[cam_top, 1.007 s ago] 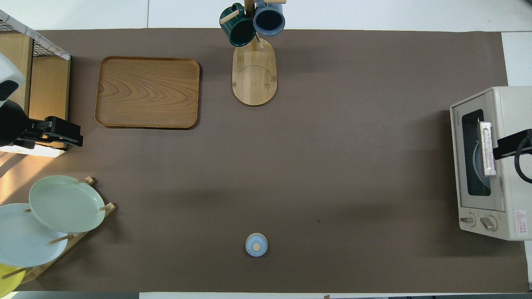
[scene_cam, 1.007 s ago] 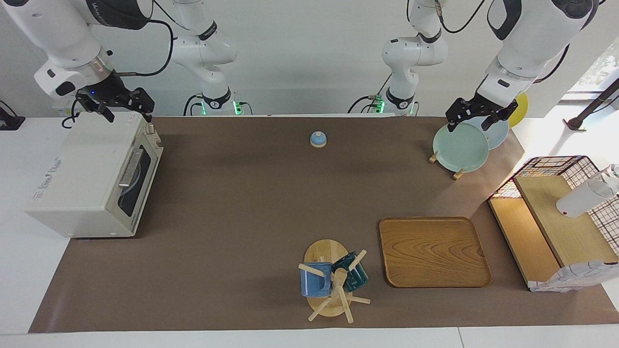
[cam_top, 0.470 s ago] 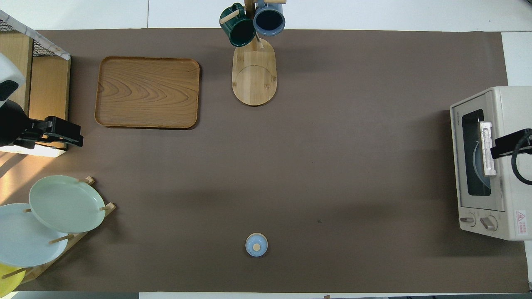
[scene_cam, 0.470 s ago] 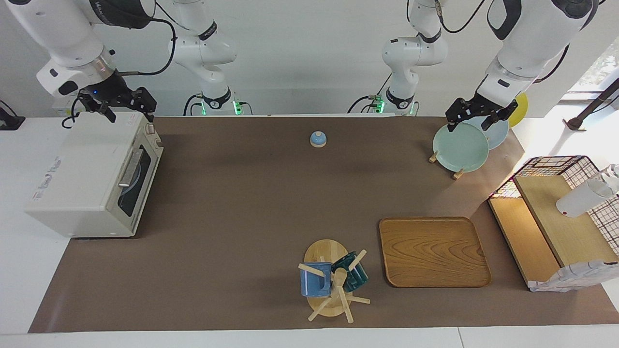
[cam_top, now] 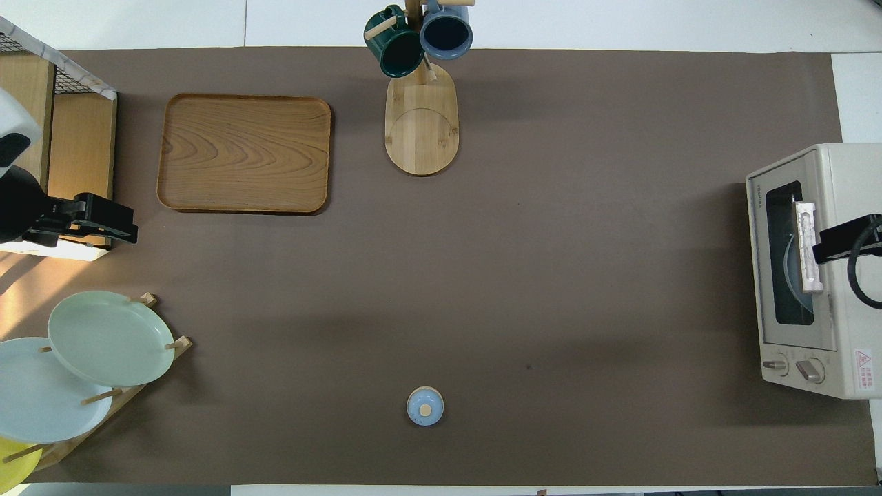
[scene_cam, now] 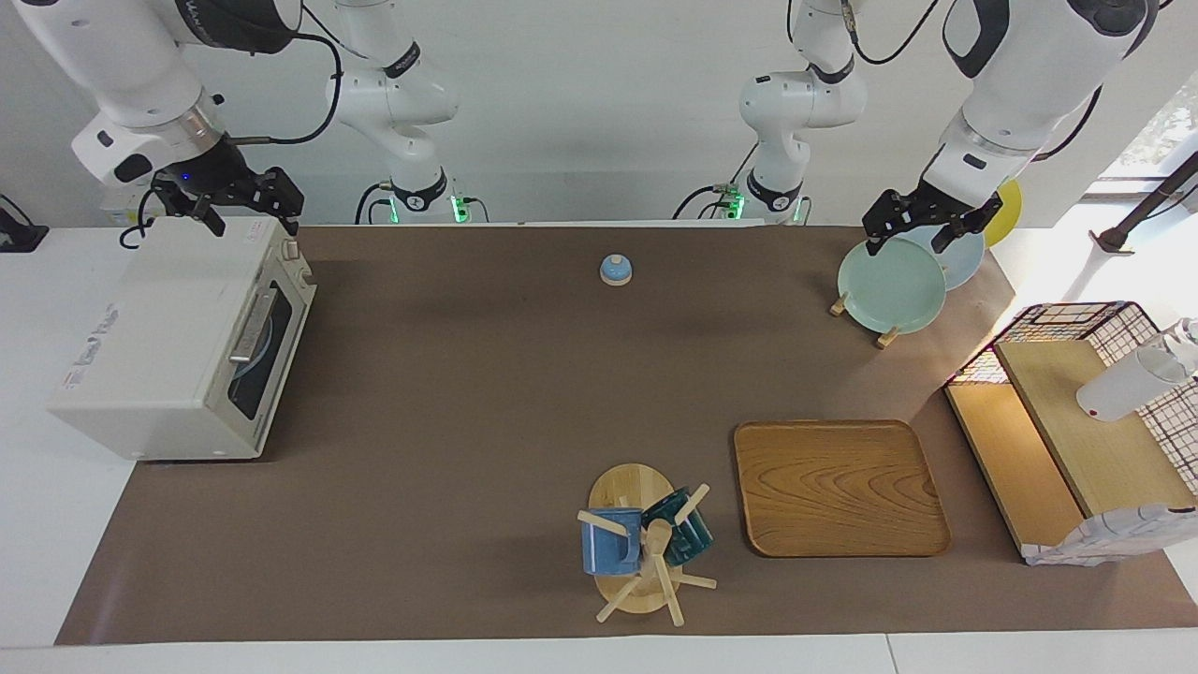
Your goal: Put eggplant into oven
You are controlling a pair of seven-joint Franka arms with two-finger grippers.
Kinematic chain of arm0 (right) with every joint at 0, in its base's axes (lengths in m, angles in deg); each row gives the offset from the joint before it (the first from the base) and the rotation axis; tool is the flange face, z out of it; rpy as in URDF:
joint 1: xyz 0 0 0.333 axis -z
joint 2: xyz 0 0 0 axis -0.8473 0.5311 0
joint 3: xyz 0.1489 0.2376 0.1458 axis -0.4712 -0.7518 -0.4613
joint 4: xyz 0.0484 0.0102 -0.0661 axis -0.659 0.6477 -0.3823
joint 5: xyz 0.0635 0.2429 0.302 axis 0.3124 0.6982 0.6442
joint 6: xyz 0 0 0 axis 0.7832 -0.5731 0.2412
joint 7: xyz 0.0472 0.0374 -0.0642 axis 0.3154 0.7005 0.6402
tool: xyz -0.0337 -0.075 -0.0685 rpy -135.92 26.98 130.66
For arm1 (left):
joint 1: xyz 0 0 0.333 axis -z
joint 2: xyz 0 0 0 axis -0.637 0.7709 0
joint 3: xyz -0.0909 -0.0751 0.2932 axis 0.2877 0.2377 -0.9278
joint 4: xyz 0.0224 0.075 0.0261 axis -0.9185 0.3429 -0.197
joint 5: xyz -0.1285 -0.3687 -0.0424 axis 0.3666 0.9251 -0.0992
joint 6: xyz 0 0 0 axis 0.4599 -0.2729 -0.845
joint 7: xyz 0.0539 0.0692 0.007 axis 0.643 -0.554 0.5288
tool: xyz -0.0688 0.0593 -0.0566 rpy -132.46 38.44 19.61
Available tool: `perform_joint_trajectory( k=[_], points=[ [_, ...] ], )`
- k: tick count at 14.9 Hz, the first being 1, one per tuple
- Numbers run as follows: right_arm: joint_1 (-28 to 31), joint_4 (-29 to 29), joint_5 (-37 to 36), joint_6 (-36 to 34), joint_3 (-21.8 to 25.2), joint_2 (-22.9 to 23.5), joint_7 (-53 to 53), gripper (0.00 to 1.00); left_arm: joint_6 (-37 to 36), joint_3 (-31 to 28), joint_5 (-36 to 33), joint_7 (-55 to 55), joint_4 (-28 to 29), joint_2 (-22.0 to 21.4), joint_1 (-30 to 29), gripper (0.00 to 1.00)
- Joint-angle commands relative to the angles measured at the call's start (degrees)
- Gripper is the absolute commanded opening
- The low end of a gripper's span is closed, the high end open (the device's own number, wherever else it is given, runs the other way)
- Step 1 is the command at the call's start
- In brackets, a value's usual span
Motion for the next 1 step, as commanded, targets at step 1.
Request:
perform_joint_trajectory(
  k=[1],
  points=[
    [-0.09, 1.37, 0.43, 1.52, 0.00, -1.20, -0.44, 1.00, -0.73, 0.32, -0.23, -0.51, -0.25, -0.66, -0.76, 1.00]
  ],
)
